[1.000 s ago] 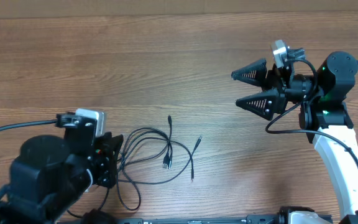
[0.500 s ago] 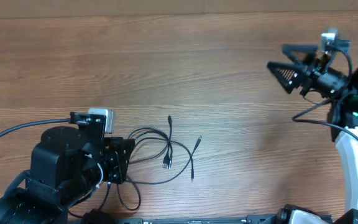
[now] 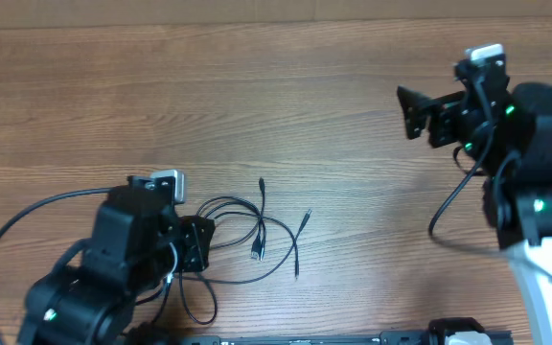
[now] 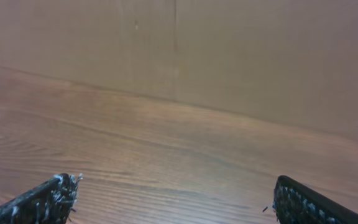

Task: Untangle cables

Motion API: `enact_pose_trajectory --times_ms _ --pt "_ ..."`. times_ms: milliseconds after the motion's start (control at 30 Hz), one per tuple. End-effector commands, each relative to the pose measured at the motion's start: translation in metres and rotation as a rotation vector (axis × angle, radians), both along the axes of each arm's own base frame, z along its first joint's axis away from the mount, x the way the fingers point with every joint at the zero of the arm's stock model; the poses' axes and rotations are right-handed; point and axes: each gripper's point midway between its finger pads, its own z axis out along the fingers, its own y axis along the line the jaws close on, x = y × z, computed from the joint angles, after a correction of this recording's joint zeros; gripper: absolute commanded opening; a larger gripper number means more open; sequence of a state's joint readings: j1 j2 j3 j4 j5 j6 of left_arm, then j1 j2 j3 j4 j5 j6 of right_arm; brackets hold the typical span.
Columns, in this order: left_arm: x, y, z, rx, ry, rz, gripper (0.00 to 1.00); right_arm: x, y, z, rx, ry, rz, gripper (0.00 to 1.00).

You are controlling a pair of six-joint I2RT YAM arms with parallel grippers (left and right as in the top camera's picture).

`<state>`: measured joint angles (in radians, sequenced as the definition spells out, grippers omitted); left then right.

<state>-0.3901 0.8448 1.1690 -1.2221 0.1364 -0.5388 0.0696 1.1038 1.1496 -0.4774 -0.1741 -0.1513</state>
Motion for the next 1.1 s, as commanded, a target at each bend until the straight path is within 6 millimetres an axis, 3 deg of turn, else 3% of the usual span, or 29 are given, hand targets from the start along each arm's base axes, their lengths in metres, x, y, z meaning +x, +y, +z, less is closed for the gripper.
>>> enact_pose_trajectory --times_ms 0,133,267,467,567,633,767,967,1067 --pt "0.006 0.005 -0.013 -0.012 0.031 0.078 0.26 -0.014 -0.01 0.015 -0.088 -0.029 -0.201 1.0" --pt "0.005 0.014 -0.019 0.015 0.05 0.138 0.28 -0.031 0.027 -0.007 -0.06 0.066 -0.167 1.0" --pt "-0.003 0.024 -0.031 0.064 0.1 0.172 0.32 -0.04 0.048 -0.009 0.003 0.079 -0.194 1.0" --pt "-0.011 0.036 -0.07 0.174 0.167 0.147 0.45 -0.051 0.078 -0.008 0.113 0.112 -0.104 1.0" --pt "-0.002 0.039 -0.092 0.205 0.155 0.168 0.52 -0.058 0.094 -0.01 0.143 0.143 -0.015 1.0" --pt "0.008 0.036 -0.109 0.201 0.141 0.171 0.62 -0.063 0.103 -0.012 0.158 0.168 0.037 1.0" --pt "0.031 0.031 -0.138 0.218 0.092 0.163 0.72 -0.071 0.108 -0.018 0.159 0.208 0.078 1.0" --pt "0.063 0.038 -0.166 0.384 0.028 0.086 0.72 -0.085 0.099 -0.019 0.146 0.23 0.074 1.0" --pt "0.069 0.035 -0.181 0.43 0.052 0.023 0.74 -0.092 0.095 -0.012 0.156 0.211 0.077 1.0"
